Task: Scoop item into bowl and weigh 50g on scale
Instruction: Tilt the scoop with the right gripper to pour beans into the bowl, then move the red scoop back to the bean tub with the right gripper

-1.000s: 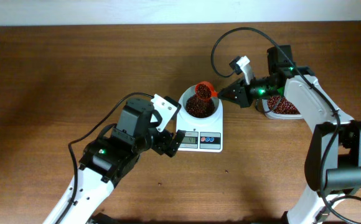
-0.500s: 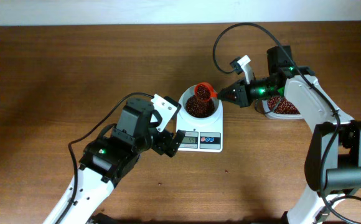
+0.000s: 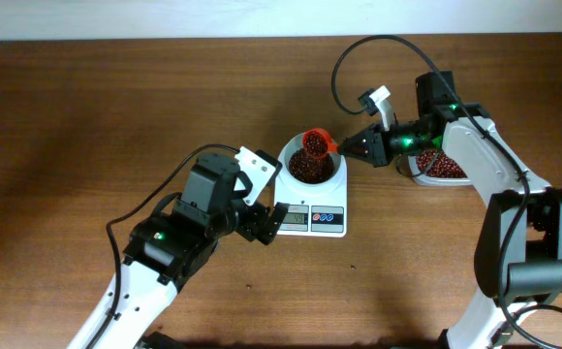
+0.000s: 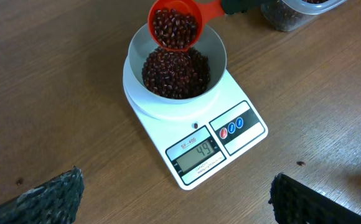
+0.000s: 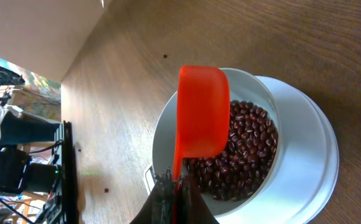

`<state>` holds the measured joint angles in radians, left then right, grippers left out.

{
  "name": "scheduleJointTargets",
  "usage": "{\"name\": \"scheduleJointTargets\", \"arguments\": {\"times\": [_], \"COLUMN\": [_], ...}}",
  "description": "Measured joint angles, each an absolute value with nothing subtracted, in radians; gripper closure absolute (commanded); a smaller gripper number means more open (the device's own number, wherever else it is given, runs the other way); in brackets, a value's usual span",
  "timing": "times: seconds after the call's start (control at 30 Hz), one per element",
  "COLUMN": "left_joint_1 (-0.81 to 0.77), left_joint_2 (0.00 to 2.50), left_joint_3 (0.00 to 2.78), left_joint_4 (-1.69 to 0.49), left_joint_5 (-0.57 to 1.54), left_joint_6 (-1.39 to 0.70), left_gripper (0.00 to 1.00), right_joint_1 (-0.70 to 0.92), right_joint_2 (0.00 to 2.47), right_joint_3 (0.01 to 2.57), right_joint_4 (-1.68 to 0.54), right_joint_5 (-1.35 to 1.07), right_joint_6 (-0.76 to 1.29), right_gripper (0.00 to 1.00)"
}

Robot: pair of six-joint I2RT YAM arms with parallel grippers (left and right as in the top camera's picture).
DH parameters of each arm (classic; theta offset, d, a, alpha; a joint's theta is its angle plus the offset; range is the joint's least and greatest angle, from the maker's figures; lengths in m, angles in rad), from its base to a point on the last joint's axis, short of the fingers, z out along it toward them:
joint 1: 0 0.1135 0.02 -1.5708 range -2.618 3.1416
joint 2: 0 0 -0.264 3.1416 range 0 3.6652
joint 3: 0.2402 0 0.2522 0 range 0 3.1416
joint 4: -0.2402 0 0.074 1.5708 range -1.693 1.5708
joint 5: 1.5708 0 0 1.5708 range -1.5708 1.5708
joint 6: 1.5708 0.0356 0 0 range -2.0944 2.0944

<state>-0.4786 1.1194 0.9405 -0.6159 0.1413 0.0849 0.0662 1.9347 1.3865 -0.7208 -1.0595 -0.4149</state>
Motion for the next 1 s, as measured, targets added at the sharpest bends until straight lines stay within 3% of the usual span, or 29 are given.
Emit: {"name": "scheduleJointTargets", "arguments": {"times": [0.43,0.73,1.0], "left_joint_1": [-0.479,-0.479,-0.479], "left_joint_2": [1.119,1.119,1.119], "left_joint_3": [0.941,0.941,0.941], "left_joint_4": [-0.616,-0.616,-0.616], "left_joint_5": [0.141,0.141,0.141], "left_joint_6": [0.085,0.085,0.085], "left_gripper": [0.01,0.01,0.01], "right_joint_1": [0.067,0.062,-0.054], "right_joint_2": [1.935,1.935,1.935], "right_joint_3": [1.388,1.388,1.388], "right_joint_4": [-0.718,-0.718,-0.718], "right_joint_5": [-1.063,-1.172,-1.248], "right_joint_6": [-0.418,-0.253,-0.179], "right_gripper": [0.96,0.96,0.96]}}
